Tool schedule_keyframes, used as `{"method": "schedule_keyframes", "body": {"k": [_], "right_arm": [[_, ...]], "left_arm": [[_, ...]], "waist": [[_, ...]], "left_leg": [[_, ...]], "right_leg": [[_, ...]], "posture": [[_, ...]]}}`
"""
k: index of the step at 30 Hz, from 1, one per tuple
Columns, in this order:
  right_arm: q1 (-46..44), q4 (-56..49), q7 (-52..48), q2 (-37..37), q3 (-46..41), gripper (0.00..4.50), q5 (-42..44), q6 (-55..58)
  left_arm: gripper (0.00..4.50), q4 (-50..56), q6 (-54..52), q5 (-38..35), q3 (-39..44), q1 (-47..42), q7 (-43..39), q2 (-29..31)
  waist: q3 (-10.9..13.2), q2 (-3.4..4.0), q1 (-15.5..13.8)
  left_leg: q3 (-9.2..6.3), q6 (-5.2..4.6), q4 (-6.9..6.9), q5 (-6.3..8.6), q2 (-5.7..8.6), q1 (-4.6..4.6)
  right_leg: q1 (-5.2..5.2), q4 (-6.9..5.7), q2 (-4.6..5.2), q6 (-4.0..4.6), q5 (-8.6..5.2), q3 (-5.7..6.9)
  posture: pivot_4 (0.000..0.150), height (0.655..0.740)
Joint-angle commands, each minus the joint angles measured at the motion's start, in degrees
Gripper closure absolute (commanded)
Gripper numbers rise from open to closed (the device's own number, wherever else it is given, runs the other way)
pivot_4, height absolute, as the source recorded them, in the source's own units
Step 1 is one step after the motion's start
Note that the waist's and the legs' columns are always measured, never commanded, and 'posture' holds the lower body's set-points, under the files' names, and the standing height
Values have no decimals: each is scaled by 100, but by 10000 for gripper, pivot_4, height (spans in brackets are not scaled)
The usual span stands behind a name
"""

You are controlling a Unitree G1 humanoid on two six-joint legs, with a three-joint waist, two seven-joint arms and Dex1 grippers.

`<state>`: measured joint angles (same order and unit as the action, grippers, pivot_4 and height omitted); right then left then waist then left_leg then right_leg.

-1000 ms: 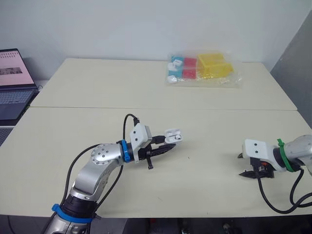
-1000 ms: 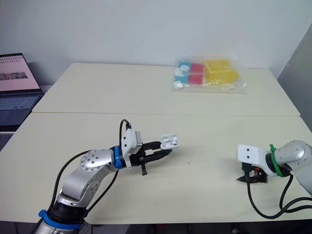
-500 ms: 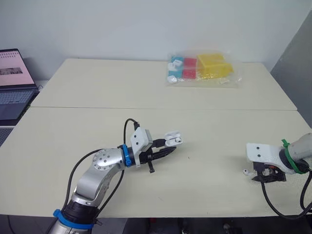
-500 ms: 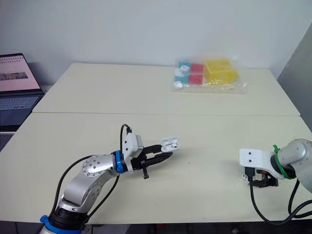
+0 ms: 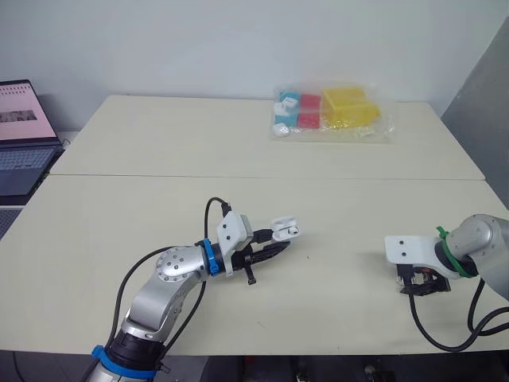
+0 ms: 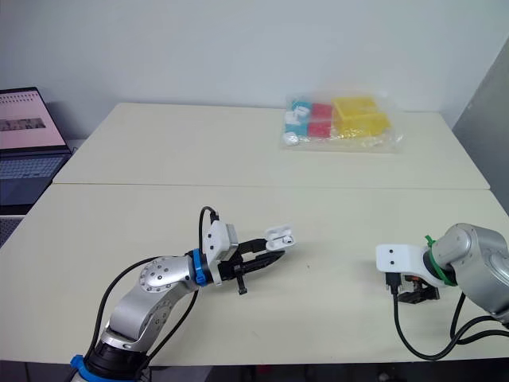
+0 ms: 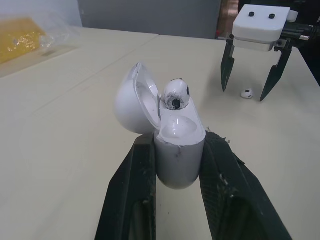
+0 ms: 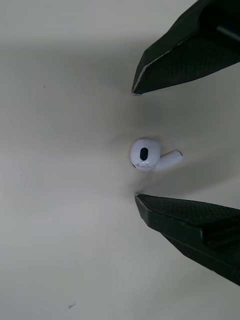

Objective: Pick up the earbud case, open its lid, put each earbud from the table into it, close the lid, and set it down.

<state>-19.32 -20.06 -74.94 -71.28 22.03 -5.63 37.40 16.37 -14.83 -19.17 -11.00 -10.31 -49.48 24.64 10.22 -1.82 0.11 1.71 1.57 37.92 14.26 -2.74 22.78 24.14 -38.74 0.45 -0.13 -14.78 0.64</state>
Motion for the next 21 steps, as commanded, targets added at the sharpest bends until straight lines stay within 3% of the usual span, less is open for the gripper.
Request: {"method": "schedule_keyframes", "body": {"k": [1, 7, 10, 15, 21], "right_arm": [[-100, -9, -104, -46, -56, 12303, -100, -53], [-119, 9, -151, 35, -26, 12303, -147, -55], [-122, 18, -169, 80, -15, 21252, -173, -48], [-118, 12, -213, 99, -20, 40170, -195, -48], [-133, 23, -300, 72, -79, 41138, -181, -95]], "left_arm": [[37026, 265, 85, -29, -51, -5, 17, -47], [37026, 254, 78, -22, -54, -7, 27, -61], [37026, 242, 72, -19, -54, -15, 32, -66], [37026, 230, 56, -24, -56, -25, 26, -66], [37026, 166, 81, 4, -71, -55, 27, -89]], "waist": [[0, 0, 0], [0, 0, 1], [0, 0, 1], [0, 0, 1], [0, 0, 1]], "left_leg": [[0, 0, 0, 0, 0, 0], [1, 0, 0, 0, 0, -1], [0, 0, 1, 0, 0, -2], [1, 0, 2, 0, 0, -2], [1, 0, 2, 0, 0, -2]], "right_leg": [[0, -1, 0, 0, 0, -1], [0, -2, 0, 0, 0, -1], [0, -4, 0, 0, 0, -1], [0, -5, 0, 0, 0, -2], [0, -6, 0, 0, 0, -1]], "posture": [[1500, 7378], [1500, 7378], [1500, 7378], [1500, 7378], [1500, 7378]]}}
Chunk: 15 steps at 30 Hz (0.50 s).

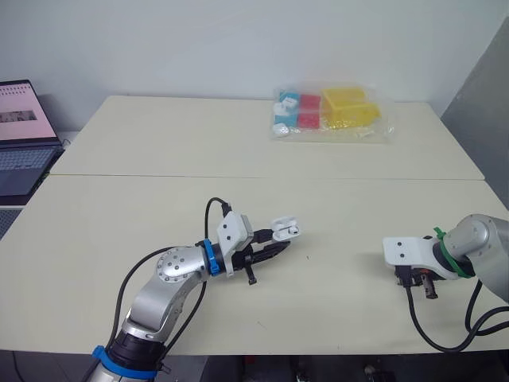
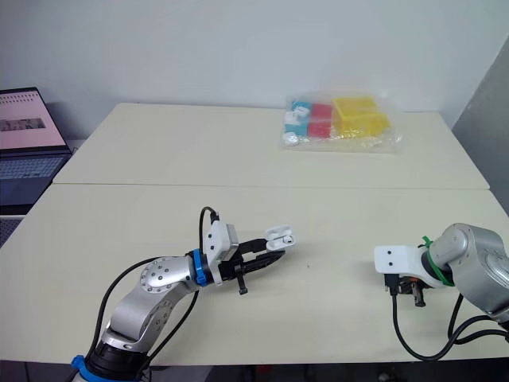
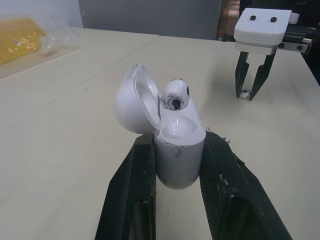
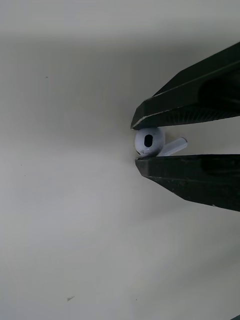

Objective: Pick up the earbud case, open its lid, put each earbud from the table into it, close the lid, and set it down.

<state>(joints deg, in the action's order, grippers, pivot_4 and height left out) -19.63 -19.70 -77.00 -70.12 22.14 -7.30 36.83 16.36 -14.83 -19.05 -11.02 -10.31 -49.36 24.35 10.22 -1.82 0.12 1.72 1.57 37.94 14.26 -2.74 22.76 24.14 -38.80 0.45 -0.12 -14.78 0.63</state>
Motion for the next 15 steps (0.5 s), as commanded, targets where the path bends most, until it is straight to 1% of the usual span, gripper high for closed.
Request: {"method": "schedule_keyframes", "body": {"k": [1, 4, 8, 11, 13, 14, 15], "right_arm": [[-114, -16, -120, -52, -120, 41138, 10, -49], [-170, -86, -191, -32, -292, 41138, 194, -49], [-342, -481, -151, 193, -1009, 41138, 956, 431], [-355, -831, -53, 420, -1531, 41138, 1545, 917], [-423, -1088, 112, 654, -1836, 41138, 1983, 1460], [-511, -1259, 271, 934, -2057, 41138, 2301, 1820], [-752, -1488, 578, 1523, -2435, 41138, 2770, 2483]], "left_arm": [[37026, 162, 83, -5, -72, -56, 18, -68], [37026, 118, 92, -12, -43, -73, 38, -114], [37026, 154, -133, -266, 130, -137, 191, -299], [37026, 175, -200, -321, 125, -234, 198, -365], [37026, 166, -235, -342, 126, -303, 213, -392], [37026, 145, -261, -364, 138, -353, 224, -398], [37026, 122, -298, -403, 158, -437, 233, -412]], "waist": [[0, 0, 0], [0, 0, 0], [0, 0, 2], [0, -1, -4], [0, -1, -5], [0, -1, -5], [1, -2, 2]], "left_leg": [[0, 0, 0, 0, 0, 0], [0, 0, 0, 0, 0, 0], [-2, 0, 1, 0, 0, -3], [-3, 0, 2, 0, 0, -2], [-3, 0, 2, 0, 0, -2], [-4, 0, 2, 0, 0, -2], [-4, 0, 2, 0, 0, -2]], "right_leg": [[0, 0, 0, 0, 0, 0], [0, -1, 0, 0, 0, -1], [0, -6, 0, 0, 0, -3], [-4, -8, -2, 0, 0, 4], [-4, -7, -3, 0, 0, 4], [-4, -7, -3, 0, 0, 3], [-4, -7, -2, 0, 0, -1]], "posture": [[1500, 7378], [1500, 7378], [1500, 7378], [1500, 7378], [1500, 7378], [1500, 7378], [1500, 7378]]}}
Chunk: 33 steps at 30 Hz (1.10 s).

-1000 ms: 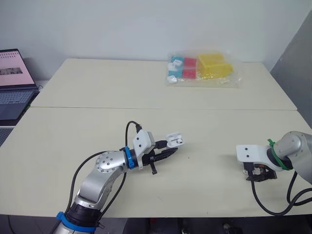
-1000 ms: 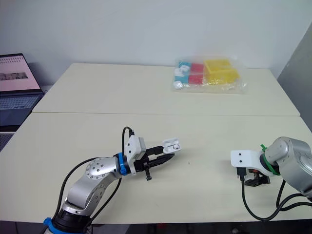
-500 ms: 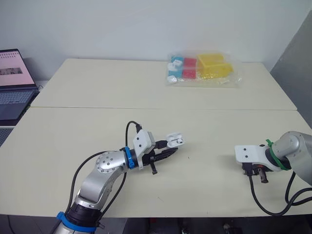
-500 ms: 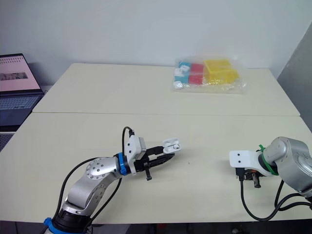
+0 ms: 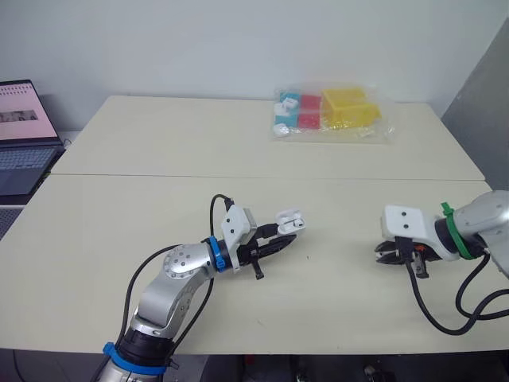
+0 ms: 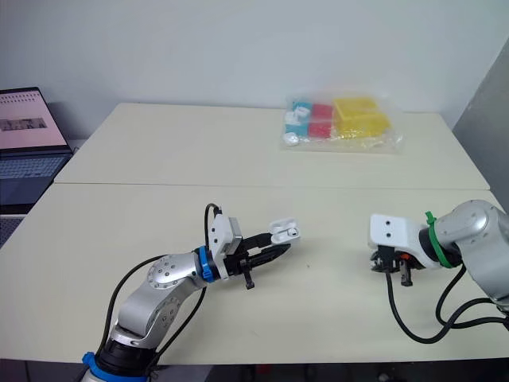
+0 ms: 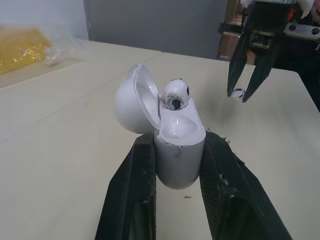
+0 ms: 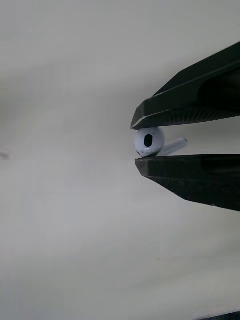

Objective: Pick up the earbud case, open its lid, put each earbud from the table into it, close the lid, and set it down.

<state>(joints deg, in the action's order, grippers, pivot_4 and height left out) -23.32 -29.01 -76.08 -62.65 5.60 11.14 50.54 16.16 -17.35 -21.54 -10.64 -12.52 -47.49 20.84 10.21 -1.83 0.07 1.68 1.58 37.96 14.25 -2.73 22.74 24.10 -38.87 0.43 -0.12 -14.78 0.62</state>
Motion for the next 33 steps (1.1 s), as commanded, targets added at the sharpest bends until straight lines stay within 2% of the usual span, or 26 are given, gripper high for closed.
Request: {"method": "schedule_keyframes", "body": {"k": [1, 3, 6, 9, 16, 26, 33], "right_arm": [[-582, -706, 737, 1210, -1023, 41138, 1250, 1595], [-907, -976, 1412, 2256, -1491, 41138, 1681, 2164], [-983, -1126, 2468, 3795, -2043, 41138, 1994, 2244], [-659, -1299, 3036, 4313, -1948, 41138, 1965, 1749], [-238, -1289, 3872, 4776, -1440, 41138, 1929, 800], [162, -910, 4095, 4519, -381, 41138, 1336, -751], [401, -765, 4132, 4294, -124, 41138, 1219, -1243]], "left_arm": [[37026, 107, -67, -190, 146, -284, 41, -61], [37026, 61, -120, -240, 180, -410, 33, -61], [37026, -19, -162, -287, 211, -554, -15, -38], [37026, -11, -207, -326, 215, -648, -59, -15], [37026, -40, -282, -373, 270, -801, -107, 38], [37026, -55, -363, -422, 340, -863, -101, 61], [37026, -41, -402, -437, 369, -864, -91, 54]], "waist": [[2, -5, 24], [2, -5, 38], [-3, -9, 17], [-3, -6, -24], [-2, -6, 11], [-2, -5, 25], [-2, -5, 22]], "left_leg": [[-1, 0, 1, 0, -2, -1], [-8, 0, 3, 0, -2, -2], [-14, 2, 0, -2, -5, -4], [-12, 2, 0, -2, -4, 8], [-9, 0, -1, -1, 6, 10], [-7, 0, -1, -1, -3, 4], [-8, 0, -1, -1, -2, 7]], "right_leg": [[0, -1, -1, 0, 0, -1], [1, -10, -5, 0, 2, -8], [-5, -9, -14, 2, 3, 9], [2, -6, -12, 2, 3, 10], [3, 4, 3, -5, 5, -5], [3, -4, -13, -1, 4, 0], [3, 0, -11, -2, 4, 0]], "posture": [[1500, 7378], [1500, 7378], [1500, 7378], [1500, 7378], [1500, 7378], [1500, 7378], [1500, 7378]]}}
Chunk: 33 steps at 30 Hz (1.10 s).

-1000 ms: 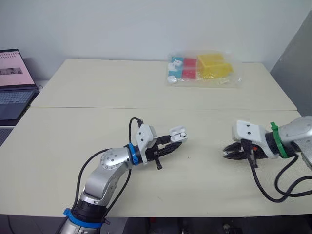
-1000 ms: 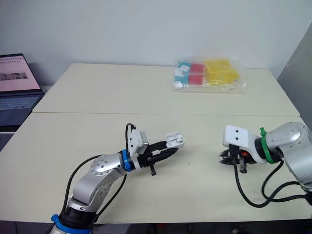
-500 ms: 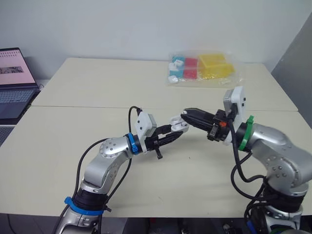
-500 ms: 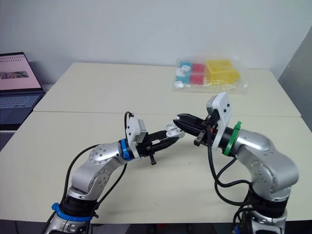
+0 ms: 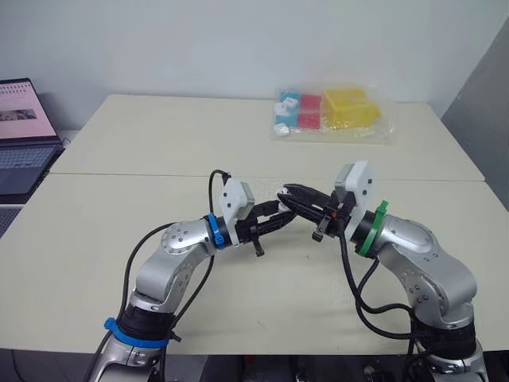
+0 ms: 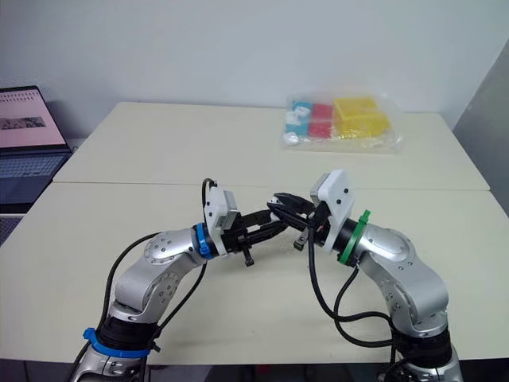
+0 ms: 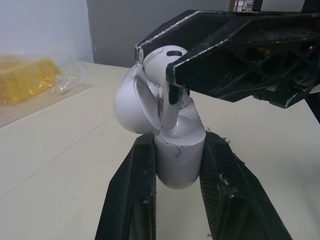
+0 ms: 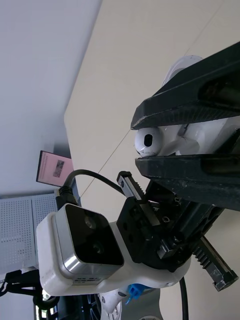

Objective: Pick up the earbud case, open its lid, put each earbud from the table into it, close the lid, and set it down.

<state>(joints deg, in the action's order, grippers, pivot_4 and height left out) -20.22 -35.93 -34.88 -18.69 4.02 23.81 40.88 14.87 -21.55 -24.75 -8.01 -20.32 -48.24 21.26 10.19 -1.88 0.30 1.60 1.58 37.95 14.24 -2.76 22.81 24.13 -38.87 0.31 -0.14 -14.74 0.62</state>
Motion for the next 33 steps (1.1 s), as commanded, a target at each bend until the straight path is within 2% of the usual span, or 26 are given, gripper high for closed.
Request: {"method": "schedule_keyframes", "body": {"k": [1, 28, 33], "right_arm": [[118, -64, 15, -138, 25, 41138, -40, -311], [444, 61, 169, -421, 397, 41139, -9, -552], [532, 52, 195, -336, 279, 41138, 286, -531]], "left_arm": [[37026, 88, 13, -119, 114, -81, -18, 14], [37026, 147, -113, -194, 185, -116, 57, -87], [37026, 149, -131, -195, 208, -137, 59, -107]], "waist": [[0, 0, -1], [0, 0, -3], [0, 0, -3]], "left_leg": [[1, 0, 0, 0, 0, 0], [0, 0, -2, 0, -1, 0], [0, 0, -2, 0, -1, 0]], "right_leg": [[0, 0, 0, 0, 0, 1], [0, 2, 0, 0, 0, 0], [0, 2, 0, 0, 0, 1]], "posture": [[1500, 7378], [1500, 7378], [1500, 7378]]}}
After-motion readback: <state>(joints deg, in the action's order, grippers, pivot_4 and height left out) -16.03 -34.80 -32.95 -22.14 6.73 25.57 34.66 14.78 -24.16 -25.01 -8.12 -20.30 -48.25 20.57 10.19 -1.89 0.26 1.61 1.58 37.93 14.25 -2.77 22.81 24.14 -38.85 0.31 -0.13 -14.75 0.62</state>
